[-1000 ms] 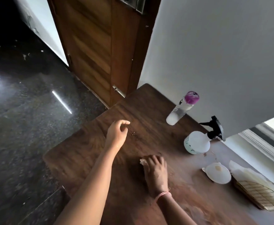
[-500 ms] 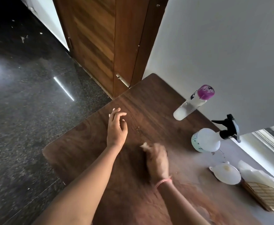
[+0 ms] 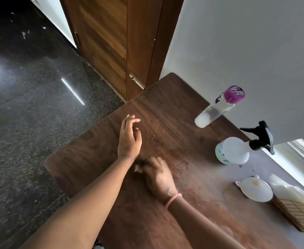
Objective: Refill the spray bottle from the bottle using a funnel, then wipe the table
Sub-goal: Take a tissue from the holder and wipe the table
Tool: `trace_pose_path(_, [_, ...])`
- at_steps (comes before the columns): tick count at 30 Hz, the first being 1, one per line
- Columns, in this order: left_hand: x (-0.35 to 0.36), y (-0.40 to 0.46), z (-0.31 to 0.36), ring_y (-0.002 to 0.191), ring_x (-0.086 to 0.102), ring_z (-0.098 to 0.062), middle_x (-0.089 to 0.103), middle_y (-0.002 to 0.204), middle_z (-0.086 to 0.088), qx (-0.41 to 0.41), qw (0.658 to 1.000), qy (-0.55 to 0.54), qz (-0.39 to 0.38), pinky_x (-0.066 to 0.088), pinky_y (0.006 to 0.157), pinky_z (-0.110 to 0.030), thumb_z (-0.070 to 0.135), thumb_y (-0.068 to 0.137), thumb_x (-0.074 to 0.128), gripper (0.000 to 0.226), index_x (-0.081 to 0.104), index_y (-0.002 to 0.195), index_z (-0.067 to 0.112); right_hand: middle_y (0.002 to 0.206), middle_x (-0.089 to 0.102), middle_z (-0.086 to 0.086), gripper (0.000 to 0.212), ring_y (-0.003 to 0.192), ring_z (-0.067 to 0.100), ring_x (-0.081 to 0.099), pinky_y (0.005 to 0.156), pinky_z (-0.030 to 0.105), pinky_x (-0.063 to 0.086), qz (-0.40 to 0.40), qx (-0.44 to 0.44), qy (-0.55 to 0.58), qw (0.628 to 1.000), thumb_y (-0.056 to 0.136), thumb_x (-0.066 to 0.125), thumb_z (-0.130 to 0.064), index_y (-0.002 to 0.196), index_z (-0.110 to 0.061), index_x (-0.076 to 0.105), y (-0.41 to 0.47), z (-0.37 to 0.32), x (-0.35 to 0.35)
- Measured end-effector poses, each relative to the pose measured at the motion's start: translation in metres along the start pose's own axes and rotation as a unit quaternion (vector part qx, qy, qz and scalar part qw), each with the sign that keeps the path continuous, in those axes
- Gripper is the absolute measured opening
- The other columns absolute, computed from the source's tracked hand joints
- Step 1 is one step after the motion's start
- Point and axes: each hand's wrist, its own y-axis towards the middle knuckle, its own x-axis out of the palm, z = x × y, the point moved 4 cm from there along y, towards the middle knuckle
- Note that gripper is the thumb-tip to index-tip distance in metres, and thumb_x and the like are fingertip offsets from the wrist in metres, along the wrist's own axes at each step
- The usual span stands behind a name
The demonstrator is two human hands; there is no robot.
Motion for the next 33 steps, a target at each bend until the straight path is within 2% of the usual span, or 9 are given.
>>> trace_pose_path(5, [0.002,-0.001,0.002,0.135,0.041,-0.019,0.051,0.128,-0.006,0.003,1.000,0.012,-0.001,0.028,0.107,-0.007,-0.006,0.085,0.045,0.034,0.057,0.113,0.010,0.088,0.058,0.001,0.015,0.089,0.022,0.052,0.075,0.022,0.039,0.141,0.288,0.011,0.947,0.087,0.063,-0.012,0.089,-0.020,0.076,0.038,0.102,-0.042])
trace_pose_path(7, [0.002,0.000,0.003,0.134,0.042,-0.018,0.052,0.127,-0.006,0.013,1.000,0.015,-0.003,0.033,0.110,-0.017,-0.005,0.086,0.046,0.033,0.057,0.113,0.010,0.089,0.058,0.004,0.016,0.093,0.025,0.054,0.078,0.022,0.040,0.159,0.348,0.009,0.924,0.088,0.060,-0.008,0.091,-0.013,0.075,0.050,0.113,-0.044])
trace_pose_path(13, [0.002,0.000,0.000,0.129,0.046,-0.016,0.051,0.124,0.000,0.011,1.000,-0.002,0.007,0.040,0.106,-0.023,-0.005,0.086,0.045,0.034,0.057,0.113,0.010,0.098,0.061,0.005,0.023,0.090,0.022,0.051,0.076,0.030,0.044,0.044,0.130,-0.013,0.990,0.085,0.056,-0.002,0.100,-0.010,0.070,0.056,0.038,-0.009])
trace_pose_path(16, [0.002,0.000,0.002,0.124,0.048,-0.011,0.051,0.123,0.002,0.013,1.000,-0.012,0.006,0.042,0.103,-0.026,-0.005,0.084,0.046,0.034,0.058,0.113,0.010,0.099,0.059,0.000,0.032,0.088,0.023,0.051,0.075,0.033,0.046,-0.020,0.037,-0.042,0.998,0.075,0.060,0.001,0.100,-0.015,0.070,0.030,0.026,-0.008])
trace_pose_path(20, [0.001,0.000,0.003,0.120,0.051,-0.010,0.053,0.121,0.000,0.017,1.000,-0.011,0.009,0.045,0.100,-0.029,-0.006,0.082,0.047,0.036,0.058,0.111,0.011,0.090,0.064,0.002,0.035,0.088,0.024,0.052,0.075,0.027,0.040,0.063,0.165,-0.032,0.984,0.072,0.059,0.007,0.090,-0.019,0.075,0.028,0.082,-0.040])
trace_pose_path(23, [0.001,0.000,0.004,0.117,0.052,-0.009,0.053,0.121,0.000,0.015,1.000,-0.009,0.011,0.044,0.098,-0.023,-0.006,0.081,0.048,0.036,0.058,0.111,0.012,0.089,0.064,0.006,0.028,0.092,0.029,0.054,0.075,0.015,0.028,0.117,0.307,-0.041,0.944,0.080,0.059,0.005,0.092,-0.014,0.077,0.046,0.114,-0.057])
trace_pose_path(25, [0.001,-0.001,0.005,0.116,0.052,-0.009,0.053,0.120,0.000,0.018,1.000,-0.012,0.012,0.042,0.097,-0.016,-0.007,0.081,0.047,0.036,0.058,0.111,0.011,0.093,0.064,0.009,0.028,0.095,0.030,0.055,0.077,0.017,0.030,0.116,0.333,-0.033,0.935,0.083,0.056,0.003,0.095,-0.012,0.076,0.064,0.114,-0.050])
trace_pose_path(30, [-0.001,0.001,0.004,0.115,0.051,-0.010,0.055,0.119,-0.007,0.022,0.999,-0.029,0.023,0.036,0.102,-0.015,-0.006,0.083,0.044,0.034,0.058,0.112,0.005,0.104,0.061,0.006,0.024,0.099,0.020,0.051,0.083,0.021,0.039,0.023,0.133,-0.009,0.991,0.086,0.053,-0.004,0.101,-0.009,0.071,0.092,0.040,-0.006])
trace_pose_path(33, [-0.002,0.001,0.002,0.116,0.051,-0.011,0.055,0.120,-0.009,0.012,0.998,-0.043,0.032,0.035,0.104,-0.016,0.000,0.082,0.041,0.036,0.057,0.114,0.003,0.101,0.059,0.006,0.018,0.091,0.023,0.050,0.076,0.034,0.048,-0.018,0.066,-0.014,0.998,0.081,0.057,-0.002,0.094,-0.003,0.069,0.074,0.017,0.000])
